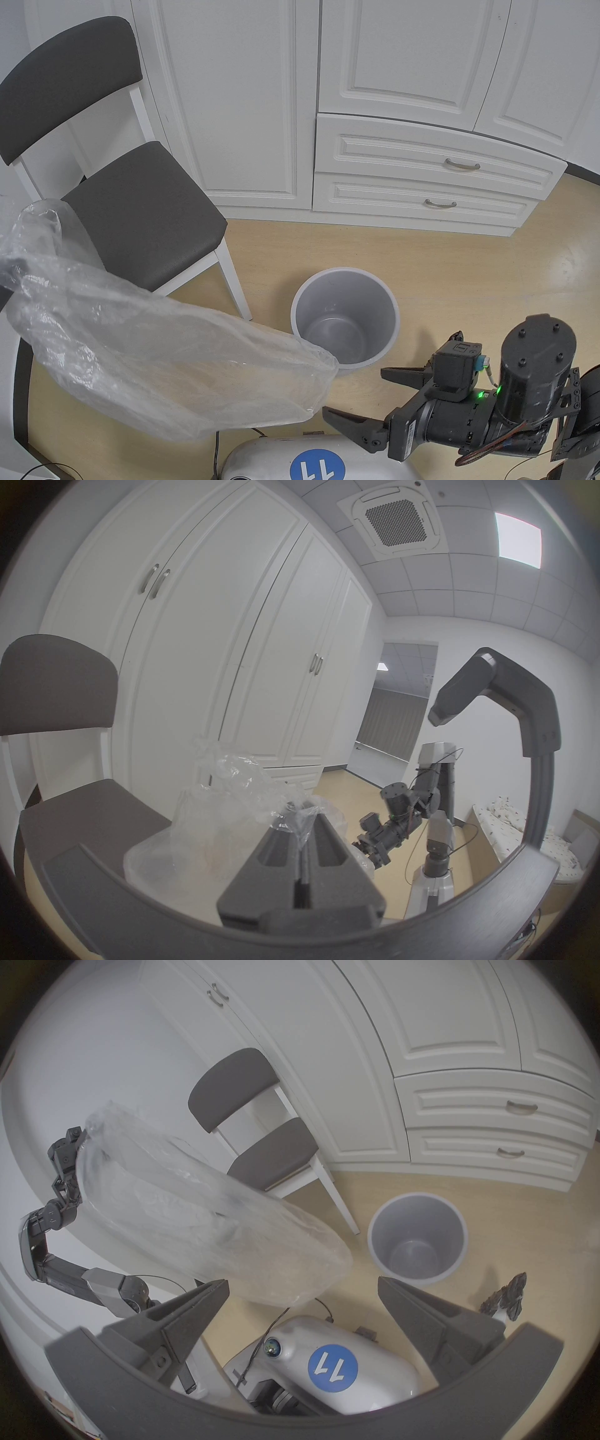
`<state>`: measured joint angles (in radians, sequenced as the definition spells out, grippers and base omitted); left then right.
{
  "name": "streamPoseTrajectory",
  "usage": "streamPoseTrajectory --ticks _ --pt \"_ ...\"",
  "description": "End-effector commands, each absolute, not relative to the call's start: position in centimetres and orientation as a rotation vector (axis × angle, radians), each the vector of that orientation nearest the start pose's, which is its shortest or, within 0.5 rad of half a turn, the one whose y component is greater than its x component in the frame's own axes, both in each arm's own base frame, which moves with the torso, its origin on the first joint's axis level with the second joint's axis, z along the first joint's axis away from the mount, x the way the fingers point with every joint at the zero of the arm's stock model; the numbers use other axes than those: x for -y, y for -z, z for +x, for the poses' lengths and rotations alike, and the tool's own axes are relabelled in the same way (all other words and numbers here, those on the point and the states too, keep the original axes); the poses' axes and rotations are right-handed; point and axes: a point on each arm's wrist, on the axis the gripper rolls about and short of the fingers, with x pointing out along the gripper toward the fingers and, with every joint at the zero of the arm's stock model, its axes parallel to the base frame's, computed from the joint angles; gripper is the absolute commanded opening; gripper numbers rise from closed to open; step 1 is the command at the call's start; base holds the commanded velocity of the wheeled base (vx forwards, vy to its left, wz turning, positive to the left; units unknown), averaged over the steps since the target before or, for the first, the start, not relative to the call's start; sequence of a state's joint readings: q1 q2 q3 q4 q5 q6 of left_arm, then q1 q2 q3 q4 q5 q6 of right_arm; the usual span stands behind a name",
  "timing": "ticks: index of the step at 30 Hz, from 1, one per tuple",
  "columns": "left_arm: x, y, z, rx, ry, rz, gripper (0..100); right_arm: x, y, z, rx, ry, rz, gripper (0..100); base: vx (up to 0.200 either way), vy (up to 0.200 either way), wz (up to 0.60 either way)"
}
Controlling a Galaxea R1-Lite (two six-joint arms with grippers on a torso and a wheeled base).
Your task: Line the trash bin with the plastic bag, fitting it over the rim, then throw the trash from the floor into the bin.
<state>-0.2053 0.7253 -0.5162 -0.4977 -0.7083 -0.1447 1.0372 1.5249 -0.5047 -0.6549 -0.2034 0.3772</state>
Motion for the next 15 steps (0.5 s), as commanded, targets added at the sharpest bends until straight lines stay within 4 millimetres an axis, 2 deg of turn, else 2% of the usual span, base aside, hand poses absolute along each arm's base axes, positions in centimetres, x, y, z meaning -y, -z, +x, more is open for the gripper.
streamPoseTrajectory --ticks 1,9,15 --pt "2.7 -26.5 4.5 0.244 0.979 -0.062 0 -20.8 -14.3 12.5 -0.505 -0.772 0.124 100 0.000 0.000 0.00" --pt "2.7 -26.5 4.5 0.242 0.983 -0.062 0 -21.2 -13.6 12.6 -0.536 -0.770 0.122 100 0.000 0.000 0.00" --pt "2.7 -26.6 4.5 0.245 0.983 -0.061 0 -23.0 -12.5 13.8 -0.517 -0.746 0.234 100 0.000 0.000 0.00"
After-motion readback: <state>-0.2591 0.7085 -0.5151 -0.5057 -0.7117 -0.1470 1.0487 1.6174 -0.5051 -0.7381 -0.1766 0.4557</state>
